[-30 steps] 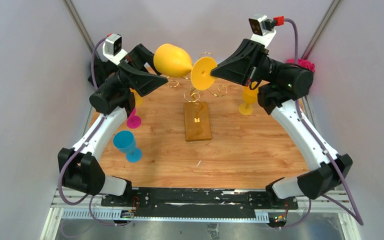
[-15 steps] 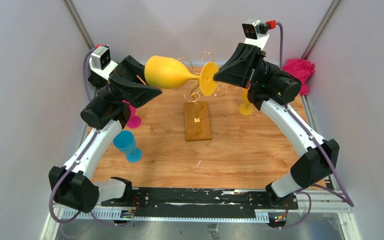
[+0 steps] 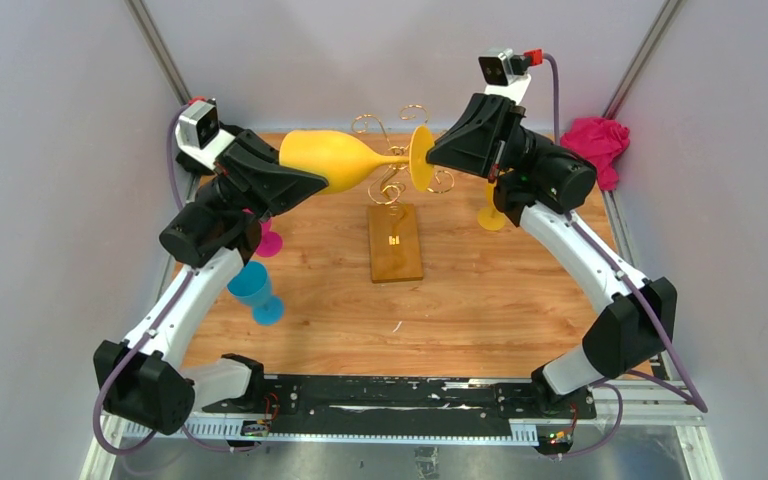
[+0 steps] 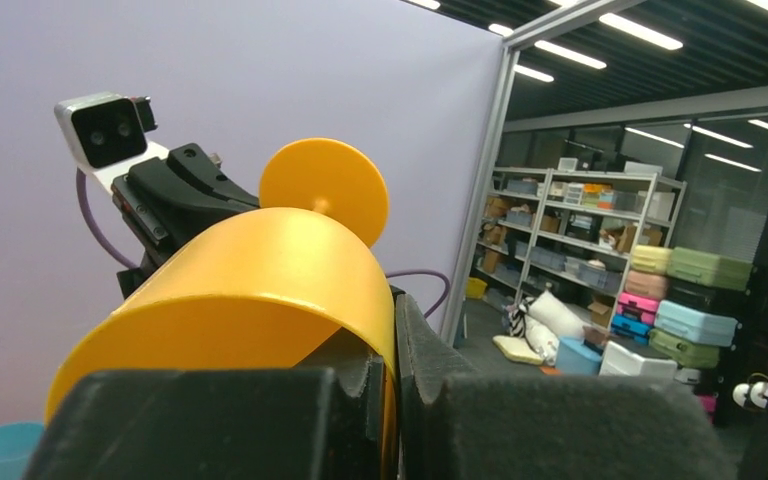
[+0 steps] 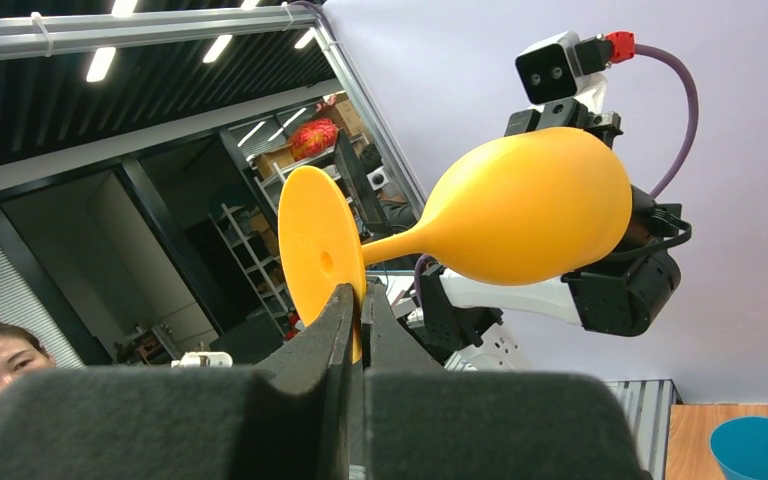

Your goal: Take the wine glass off the wine glass rack

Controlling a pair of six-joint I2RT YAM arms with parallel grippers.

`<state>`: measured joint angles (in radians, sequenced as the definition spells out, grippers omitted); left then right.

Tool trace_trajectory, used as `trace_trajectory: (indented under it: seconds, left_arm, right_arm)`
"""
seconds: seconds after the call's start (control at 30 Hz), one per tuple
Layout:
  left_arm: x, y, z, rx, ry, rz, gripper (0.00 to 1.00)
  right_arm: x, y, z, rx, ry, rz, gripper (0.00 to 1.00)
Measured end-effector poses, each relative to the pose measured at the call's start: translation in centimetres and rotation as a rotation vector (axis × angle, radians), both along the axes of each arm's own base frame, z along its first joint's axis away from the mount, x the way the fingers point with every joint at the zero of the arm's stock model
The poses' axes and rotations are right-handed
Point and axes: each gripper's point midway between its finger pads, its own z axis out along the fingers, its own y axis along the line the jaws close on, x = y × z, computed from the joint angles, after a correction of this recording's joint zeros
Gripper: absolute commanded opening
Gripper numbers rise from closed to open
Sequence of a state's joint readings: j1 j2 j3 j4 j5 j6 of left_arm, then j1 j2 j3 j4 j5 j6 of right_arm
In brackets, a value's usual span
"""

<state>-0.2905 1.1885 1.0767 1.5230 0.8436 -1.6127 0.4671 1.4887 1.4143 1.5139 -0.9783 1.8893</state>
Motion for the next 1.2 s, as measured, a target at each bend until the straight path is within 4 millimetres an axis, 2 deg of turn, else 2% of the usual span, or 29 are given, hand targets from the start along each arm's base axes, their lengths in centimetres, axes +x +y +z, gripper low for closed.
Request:
trace_trajectory:
  seconds: [0.23, 0.4, 0.5, 0.67, 0.73, 0.9, 1.03, 1.1, 1.2]
  left_arm:
    - [0.1, 0.1, -0.2, -0.007, 0.017, -0.001, 0.0]
    - [0.0, 0.2, -0.1, -0.016, 0.021, -0.001, 0.0]
    - [-0.5, 0.3, 0.0, -0.021, 0.01, 0.004, 0.0]
    - [-1.6, 1.2, 1.4, -0.074, -0.033, 0.049, 0.0]
    - [-2.0, 1.4, 1.8, -0.081, -0.05, 0.076, 0.0]
    - [-2.6, 1.9, 3.4, -0.072, -0.062, 0.218, 0.0]
    - [-2.5, 2.8, 5.0, -0.054, -0.05, 0.385, 0.0]
    - [-2.3, 3.3, 6.0, -0.044, -0.035, 0.471, 0.0]
    - [-2.4, 4.6, 8.6, -0.04, -0.026, 0.599, 0.0]
  right_arm:
    - [0.2, 0.1, -0.1, -0.005, 0.012, 0.0, 0.03]
    - [0.0, 0.1, -0.1, -0.015, 0.018, -0.001, 0.21]
    - [-0.2, 0.0, -0.2, -0.028, 0.019, -0.016, 0.39]
    - [-2.2, -0.9, 0.6, -0.03, -0.039, -0.07, 0.56]
    - [-3.3, -1.5, 0.9, -0.033, -0.073, -0.11, 0.59]
    - [-4.7, -2.5, 1.1, -0.074, -0.127, -0.278, 0.62]
    - [-4.0, -3.7, 1.1, -0.145, -0.104, -0.514, 0.63]
    - [-3.4, -5.0, 1.2, -0.192, -0.089, -0.671, 0.64]
    - [-2.9, -7.4, 0.1, -0.278, -0.063, -0.869, 0.65]
